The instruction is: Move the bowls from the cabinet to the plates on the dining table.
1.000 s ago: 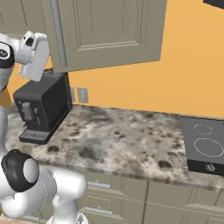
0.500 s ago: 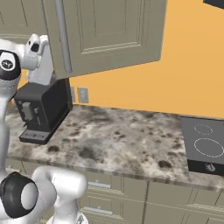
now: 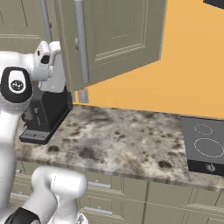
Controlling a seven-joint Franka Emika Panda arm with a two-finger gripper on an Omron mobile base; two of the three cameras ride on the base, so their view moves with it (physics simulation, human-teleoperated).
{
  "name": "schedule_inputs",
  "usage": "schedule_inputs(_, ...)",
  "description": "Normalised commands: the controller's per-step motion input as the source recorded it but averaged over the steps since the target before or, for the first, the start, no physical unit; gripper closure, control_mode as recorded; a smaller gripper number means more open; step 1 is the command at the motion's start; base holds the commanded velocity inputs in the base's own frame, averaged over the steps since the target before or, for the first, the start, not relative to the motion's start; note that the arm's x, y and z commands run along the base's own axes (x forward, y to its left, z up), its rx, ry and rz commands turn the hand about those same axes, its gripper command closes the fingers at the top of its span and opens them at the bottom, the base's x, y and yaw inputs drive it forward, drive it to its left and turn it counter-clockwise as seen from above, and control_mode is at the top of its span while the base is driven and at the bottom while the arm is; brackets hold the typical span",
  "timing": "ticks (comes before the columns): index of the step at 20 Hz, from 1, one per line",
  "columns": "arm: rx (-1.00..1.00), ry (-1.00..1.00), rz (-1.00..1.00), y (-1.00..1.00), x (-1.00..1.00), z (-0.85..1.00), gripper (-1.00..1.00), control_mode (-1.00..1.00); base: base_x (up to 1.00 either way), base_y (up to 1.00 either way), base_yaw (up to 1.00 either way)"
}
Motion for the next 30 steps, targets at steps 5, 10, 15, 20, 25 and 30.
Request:
schedule_inputs(5, 0.01, -0.14, -0.05, -0.90, -0.45, 0.00, -1.00, -1.00, 0.00, 0.00, 0.00)
schedule_inputs(10, 0.01, -0.13, -0.05, -0.92, -0.34, 0.00, -1.00, -1.00, 0.00, 0.00, 0.00)
schedule_inputs(15, 0.01, -0.11, -0.05, -0.91, -0.26, 0.00, -1.00, -1.00, 0.00, 0.00, 0.00)
schedule_inputs(20, 0.02, -0.08, -0.05, -0.77, -0.08, 0.00, -1.00, -1.00, 0.00, 0.00, 0.00)
schedule_inputs(25, 0.08, -0.05, -0.01, -0.04, -0.01, 0.00, -1.00, -1.00, 0.00, 0.00, 0.00)
schedule_inputs(30, 0.22, -0.03, 0.05, 0.53, -0.01, 0.06, -1.00, -1.00, 0.00, 0.00, 0.00)
